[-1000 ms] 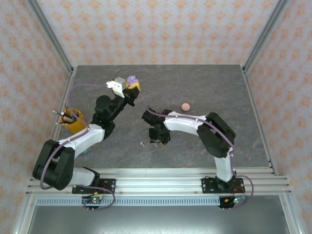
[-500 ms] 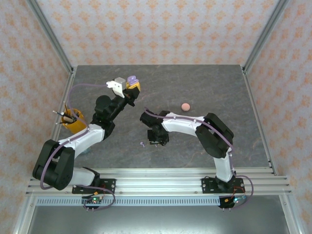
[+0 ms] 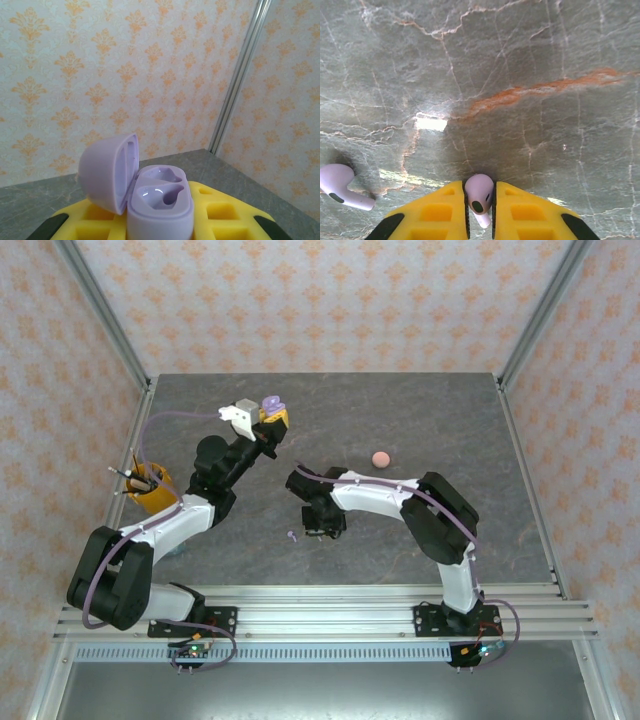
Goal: Insert the wireless bluetooth earbuds into the charging case
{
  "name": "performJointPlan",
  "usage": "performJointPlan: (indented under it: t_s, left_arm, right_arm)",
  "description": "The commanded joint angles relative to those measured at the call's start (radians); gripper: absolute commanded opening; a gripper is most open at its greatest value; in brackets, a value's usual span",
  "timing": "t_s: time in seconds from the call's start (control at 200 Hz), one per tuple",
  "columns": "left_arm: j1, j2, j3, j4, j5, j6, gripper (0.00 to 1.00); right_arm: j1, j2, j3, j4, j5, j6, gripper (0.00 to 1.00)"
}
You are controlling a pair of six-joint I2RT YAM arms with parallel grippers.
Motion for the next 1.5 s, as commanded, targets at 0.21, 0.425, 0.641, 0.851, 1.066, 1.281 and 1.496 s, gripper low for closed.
performJointPlan:
  t_s: [0.21, 0.425, 0.641, 0.851, 1.066, 1.281, 1.496]
  left_arm:
    - [0.007, -0.031, 0.034, -0.022, 0.025, 0.023, 0.00]
    - [0.009, -0.032, 0.034, -0.044, 0.030, 0.030, 0.00]
    - [0.009, -0.038, 0.034, -0.071, 0.043, 0.040, 0.00]
    - [0.010, -0.035, 0.038, -0.098, 0.068, 0.043, 0.00]
    - [0.010, -0.033, 0.057, -0.131, 0.115, 0.039, 0.00]
    - [0.010, -0.044, 0.095, -0.165, 0.231, 0.031, 0.00]
    - [-0.007, -0.043, 0.154, -0.219, 0.331, 0.062, 0.00]
  right_arm:
    - [-0.001, -0.069, -0.045, 0.021, 0.107, -0.014, 0.16]
    - [-0.037, -0.153, -0.136, 0.088, 0.135, -0.006, 0.16]
    - [-0.083, -0.256, -0.219, 0.187, 0.163, -0.018, 0.16]
    - [-0.118, -0.395, -0.278, 0.286, 0.201, -0.058, 0.16]
    - [-0.149, -0.534, -0.268, 0.318, 0.241, -0.136, 0.16]
    - [-0.226, -0.655, -0.185, 0.314, 0.220, -0.212, 0.17]
    - [-0.303, -0.674, -0.020, 0.303, 0.169, -0.292, 0.18]
